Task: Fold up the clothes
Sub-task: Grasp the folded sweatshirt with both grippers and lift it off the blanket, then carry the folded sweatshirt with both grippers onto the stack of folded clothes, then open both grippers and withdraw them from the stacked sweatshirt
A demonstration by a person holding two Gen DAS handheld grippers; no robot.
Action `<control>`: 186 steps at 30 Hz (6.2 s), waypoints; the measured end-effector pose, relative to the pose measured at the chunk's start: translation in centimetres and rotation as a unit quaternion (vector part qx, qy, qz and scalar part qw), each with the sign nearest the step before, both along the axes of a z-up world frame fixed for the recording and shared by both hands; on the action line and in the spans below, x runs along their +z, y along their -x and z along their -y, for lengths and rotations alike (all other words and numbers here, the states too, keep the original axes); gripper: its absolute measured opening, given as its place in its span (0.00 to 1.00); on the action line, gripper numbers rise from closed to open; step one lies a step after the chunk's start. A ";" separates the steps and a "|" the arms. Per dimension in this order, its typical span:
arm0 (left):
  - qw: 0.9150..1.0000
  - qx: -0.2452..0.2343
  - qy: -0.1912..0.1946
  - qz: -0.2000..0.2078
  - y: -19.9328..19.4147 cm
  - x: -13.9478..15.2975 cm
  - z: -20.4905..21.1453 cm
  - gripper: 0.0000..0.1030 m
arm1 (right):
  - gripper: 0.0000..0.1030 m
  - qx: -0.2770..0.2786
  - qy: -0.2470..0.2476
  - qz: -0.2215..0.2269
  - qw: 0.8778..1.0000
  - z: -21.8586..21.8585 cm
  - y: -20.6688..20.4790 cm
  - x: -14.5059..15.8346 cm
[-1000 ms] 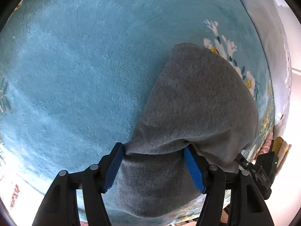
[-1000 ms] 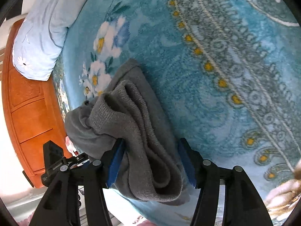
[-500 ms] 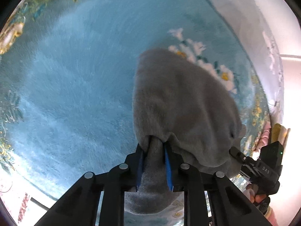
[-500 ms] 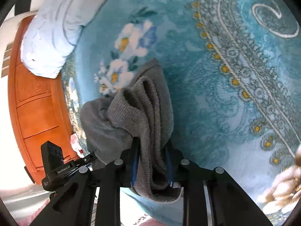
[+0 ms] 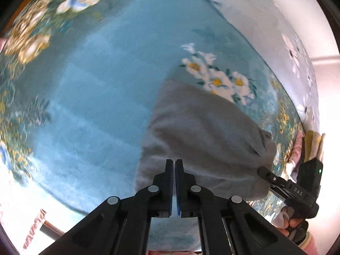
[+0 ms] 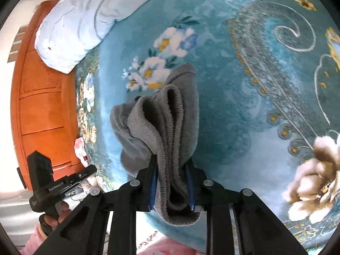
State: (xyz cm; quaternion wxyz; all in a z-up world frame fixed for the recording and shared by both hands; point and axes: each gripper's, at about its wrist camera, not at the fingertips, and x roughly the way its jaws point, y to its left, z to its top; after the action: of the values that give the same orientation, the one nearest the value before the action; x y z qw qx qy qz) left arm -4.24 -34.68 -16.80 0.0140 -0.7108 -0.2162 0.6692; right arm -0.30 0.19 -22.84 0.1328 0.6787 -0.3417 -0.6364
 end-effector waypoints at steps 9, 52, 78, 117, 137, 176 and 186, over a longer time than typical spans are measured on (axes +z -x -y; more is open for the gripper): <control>0.990 0.082 -0.110 0.030 -1.1 -7.4 3.2 0.69 | 0.24 -0.012 -0.023 0.022 0.999 -1.1 -0.5 -2.1; 0.979 0.063 -0.146 -0.126 -8.8 11.5 2.7 0.23 | 0.23 -0.061 -0.002 -0.099 0.993 1.3 -8.7 13.7; 0.946 -0.107 -0.203 -0.229 -9.6 24.4 -21.5 0.23 | 0.23 -0.200 -0.028 -0.266 0.942 -18.1 -20.1 29.0; 0.978 -0.164 -0.118 -0.051 6.9 10.6 -65.9 0.27 | 0.24 -0.276 -0.035 -0.129 0.952 -64.3 -7.8 15.9; 0.952 -0.257 -0.123 -0.111 2.2 14.4 -67.1 0.39 | 0.27 -0.134 -0.147 -0.199 0.960 -59.1 -2.5 21.6; 0.978 -0.167 -0.117 -0.044 7.4 7.4 -69.2 0.51 | 0.27 -0.138 -0.183 -0.160 0.960 -58.4 -6.8 16.4; 0.966 -0.202 -0.148 -0.071 1.2 11.9 -67.9 0.51 | 0.35 -0.143 -0.170 -0.194 0.955 -57.2 -9.5 20.3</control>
State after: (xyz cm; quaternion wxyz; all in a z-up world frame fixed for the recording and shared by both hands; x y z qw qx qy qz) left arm -5.44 33.26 -4.94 0.2692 -0.6803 -0.1638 0.6617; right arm 9.24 57.36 -2.52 -0.0131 0.4987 -0.2889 -0.8171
